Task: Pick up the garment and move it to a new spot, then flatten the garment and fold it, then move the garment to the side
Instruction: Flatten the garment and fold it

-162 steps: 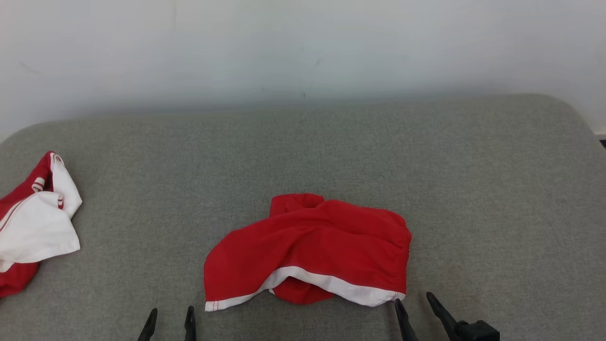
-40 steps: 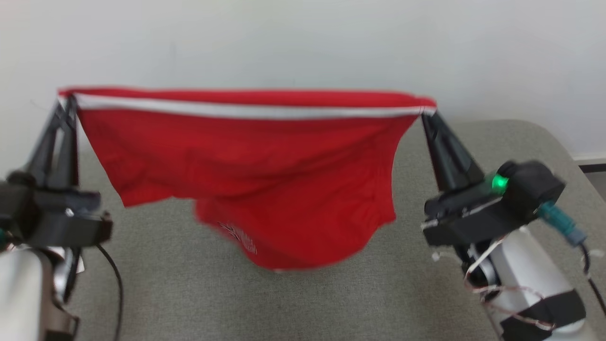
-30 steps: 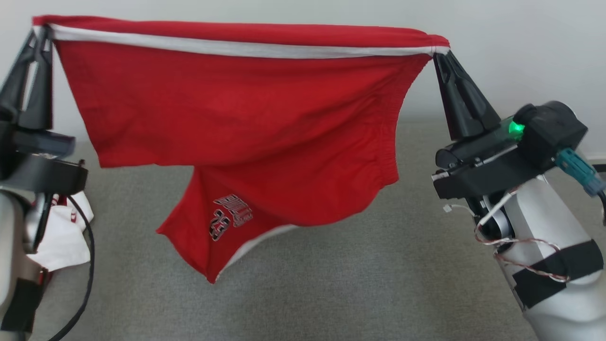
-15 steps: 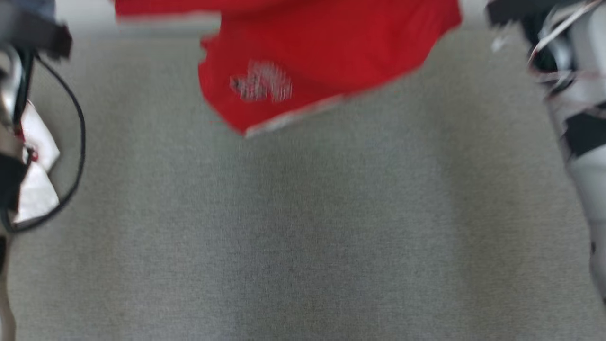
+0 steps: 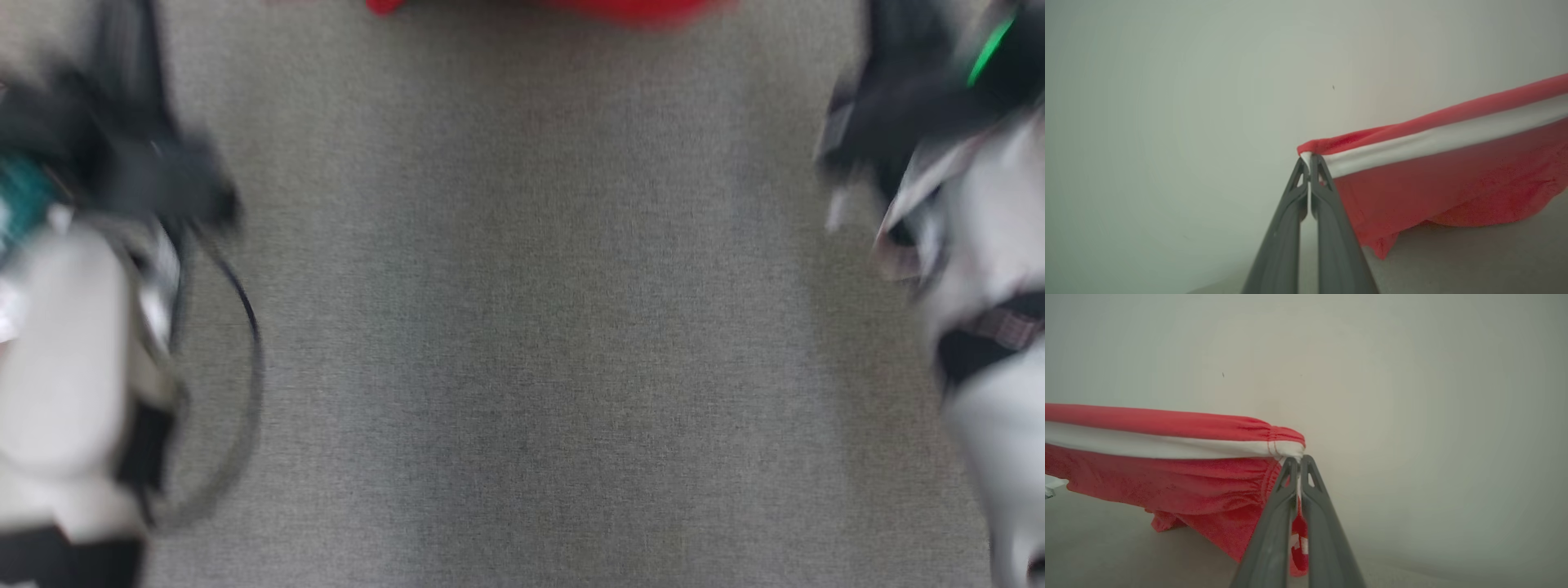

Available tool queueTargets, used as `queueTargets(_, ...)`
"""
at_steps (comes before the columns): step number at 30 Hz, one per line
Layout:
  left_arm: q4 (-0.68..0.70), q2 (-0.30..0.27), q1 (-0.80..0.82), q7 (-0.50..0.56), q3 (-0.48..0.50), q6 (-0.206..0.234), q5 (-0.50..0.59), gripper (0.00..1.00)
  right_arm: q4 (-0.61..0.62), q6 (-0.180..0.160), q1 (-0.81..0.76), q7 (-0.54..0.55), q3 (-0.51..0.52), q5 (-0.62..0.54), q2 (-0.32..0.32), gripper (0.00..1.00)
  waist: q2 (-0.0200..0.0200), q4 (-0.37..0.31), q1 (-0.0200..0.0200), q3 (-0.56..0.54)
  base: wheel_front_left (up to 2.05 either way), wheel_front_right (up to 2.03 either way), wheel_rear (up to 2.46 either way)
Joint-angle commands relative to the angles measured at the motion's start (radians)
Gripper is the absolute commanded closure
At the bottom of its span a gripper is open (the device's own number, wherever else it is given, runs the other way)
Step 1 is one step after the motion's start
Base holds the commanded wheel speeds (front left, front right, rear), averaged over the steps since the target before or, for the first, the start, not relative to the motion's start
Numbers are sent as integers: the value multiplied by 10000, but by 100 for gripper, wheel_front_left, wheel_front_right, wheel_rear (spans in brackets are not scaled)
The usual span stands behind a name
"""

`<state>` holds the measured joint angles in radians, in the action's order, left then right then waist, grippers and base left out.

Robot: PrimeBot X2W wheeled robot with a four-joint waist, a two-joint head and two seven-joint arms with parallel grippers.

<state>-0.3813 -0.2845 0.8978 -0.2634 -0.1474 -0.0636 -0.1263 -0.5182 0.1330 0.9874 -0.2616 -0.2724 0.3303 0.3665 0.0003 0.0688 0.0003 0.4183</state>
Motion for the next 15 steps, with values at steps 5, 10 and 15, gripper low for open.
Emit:
queueTargets(5,-142,760,-2748,-23,561,-23,-241,100,334,-40,-2927,-43,-124,465,268,100,-3,-62,-3,-1188,0,0,0)
queueTargets(10,-506,1393,-4936,-24,1246,-125,-321,100,750,-42,-5218,-44,-427,599,252,100,-3,-248,-3,-1973,0,0,0)
queueTargets(15,-843,1726,-6415,-24,1710,-322,-208,100,914,-43,-7018,-44,-413,738,218,100,-3,-392,-3,-2827,0,0,0)
